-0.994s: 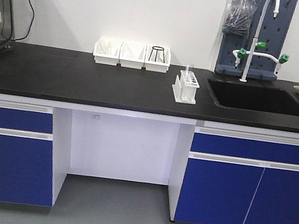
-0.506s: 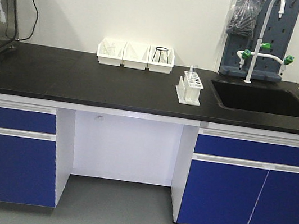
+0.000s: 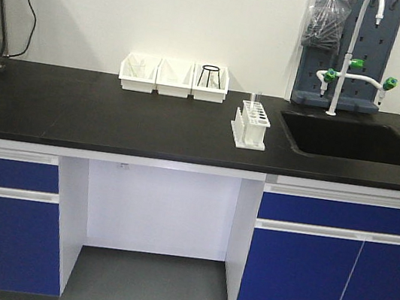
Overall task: Flip and reinsert test tube from rack
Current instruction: 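Drive the base forward toward the white test-tube rack on the bench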
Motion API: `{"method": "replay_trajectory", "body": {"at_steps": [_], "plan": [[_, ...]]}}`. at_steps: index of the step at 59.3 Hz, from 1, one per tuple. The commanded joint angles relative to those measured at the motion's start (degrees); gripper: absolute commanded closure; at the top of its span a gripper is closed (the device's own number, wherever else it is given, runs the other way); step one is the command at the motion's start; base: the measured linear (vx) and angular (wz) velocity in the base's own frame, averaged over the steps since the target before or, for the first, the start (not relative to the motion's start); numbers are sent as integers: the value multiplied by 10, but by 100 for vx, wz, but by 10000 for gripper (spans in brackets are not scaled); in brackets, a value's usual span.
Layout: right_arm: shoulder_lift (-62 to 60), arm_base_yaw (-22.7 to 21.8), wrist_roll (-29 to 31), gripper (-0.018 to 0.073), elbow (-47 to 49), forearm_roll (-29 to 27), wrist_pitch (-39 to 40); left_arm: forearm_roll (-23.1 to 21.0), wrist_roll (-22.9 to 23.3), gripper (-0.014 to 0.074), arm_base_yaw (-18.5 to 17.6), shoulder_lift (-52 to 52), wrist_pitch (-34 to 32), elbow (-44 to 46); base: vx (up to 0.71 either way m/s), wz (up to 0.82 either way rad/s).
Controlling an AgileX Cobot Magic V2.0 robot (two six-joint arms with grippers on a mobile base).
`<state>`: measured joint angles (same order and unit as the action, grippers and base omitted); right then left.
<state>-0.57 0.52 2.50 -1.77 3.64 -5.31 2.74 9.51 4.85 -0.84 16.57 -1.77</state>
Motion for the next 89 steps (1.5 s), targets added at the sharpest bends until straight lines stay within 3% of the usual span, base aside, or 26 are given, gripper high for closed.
{"method": "replay_trajectory", "body": {"at_steps": [1, 89], "plan": [[-4, 1, 5, 568, -1, 1, 46, -2, 0, 603, -3, -7, -50, -1, 32, 2], [-4, 0, 5, 568, -1, 1, 46, -2, 0, 603, -3, -7, -50, -1, 46, 2]]}}
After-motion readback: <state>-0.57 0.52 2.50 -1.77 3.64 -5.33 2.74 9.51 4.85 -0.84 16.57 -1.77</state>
